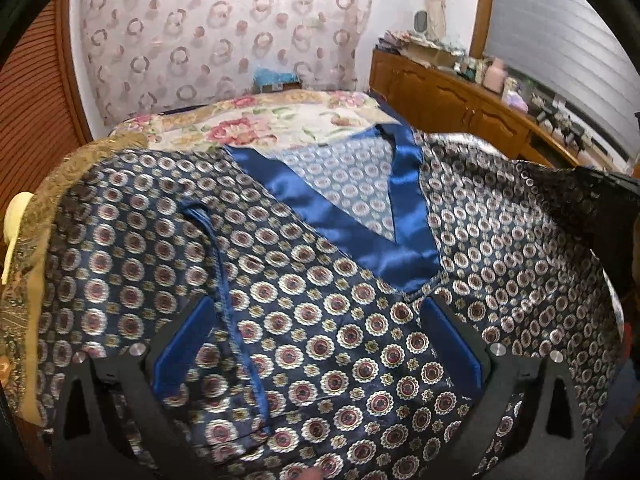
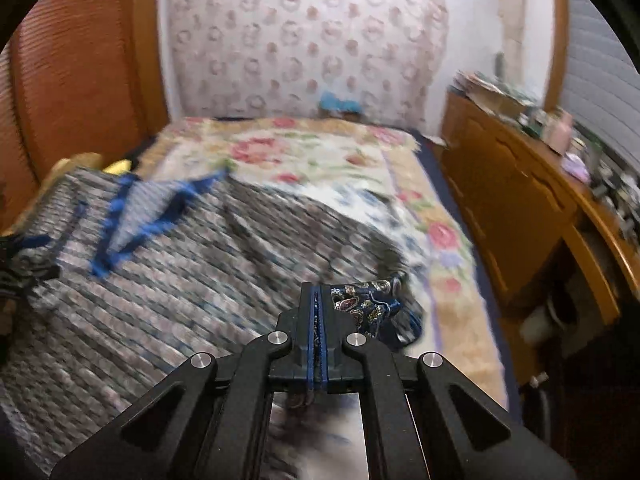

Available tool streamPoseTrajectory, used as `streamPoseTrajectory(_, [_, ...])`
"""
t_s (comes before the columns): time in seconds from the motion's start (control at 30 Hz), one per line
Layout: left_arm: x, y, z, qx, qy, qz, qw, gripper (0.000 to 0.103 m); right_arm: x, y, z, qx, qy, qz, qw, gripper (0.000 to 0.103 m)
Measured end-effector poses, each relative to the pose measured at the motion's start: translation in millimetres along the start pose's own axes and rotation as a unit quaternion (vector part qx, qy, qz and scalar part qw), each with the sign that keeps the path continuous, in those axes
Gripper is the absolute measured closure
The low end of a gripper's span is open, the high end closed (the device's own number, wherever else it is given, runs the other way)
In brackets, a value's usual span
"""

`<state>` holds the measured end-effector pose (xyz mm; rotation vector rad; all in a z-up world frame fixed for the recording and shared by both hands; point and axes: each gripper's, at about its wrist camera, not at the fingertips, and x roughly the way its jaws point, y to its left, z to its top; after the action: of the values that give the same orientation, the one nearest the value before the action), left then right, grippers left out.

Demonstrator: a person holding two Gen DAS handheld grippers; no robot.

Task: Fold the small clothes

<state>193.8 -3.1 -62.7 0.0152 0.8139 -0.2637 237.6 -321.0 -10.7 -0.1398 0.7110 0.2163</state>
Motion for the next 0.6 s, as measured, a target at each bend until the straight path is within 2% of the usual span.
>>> streamPoseTrajectory(0.13, [-13,10,1,-0.009,-0.010,0.009,0.9999,0.000,10,46,12,-0.029,-0.008,0.058,0.998,0.103])
streamPoseTrajectory(0.23, [-20,19,0,-0.015,-0.015,0.017,0.9996,0.000,27,82,7,-0.042,0.012,0.112,0.993,0.103])
streamPoseTrajectory(0.33, [-24,24,-2,-0.023,-0.019,0.020,0.9994,0.000,44,104,-4,-0.053,0.036,0.132,0.989,0.102])
streamPoseTrajectory(0.37, [-26,25,-3,-0.024,-0.020,0.022,0.9993,0.000,49,111,-8,-0.064,0.041,0.127,0.989,0.100])
streamPoseTrajectory(0.43, [-28,27,-3,-0.026,-0.023,0.024,0.9991,0.000,57,114,-13,-0.072,0.050,0.104,0.991,0.078])
streamPoseTrajectory(0.53, [-30,31,-1,-0.030,-0.026,0.028,0.9988,0.000,60,96,-11,-0.049,0.049,0.099,0.993,0.066])
streamPoseTrajectory(0.6, [-32,36,1,-0.034,-0.028,0.032,0.9985,0.000,58,80,-7,-0.035,0.039,0.079,0.996,0.062])
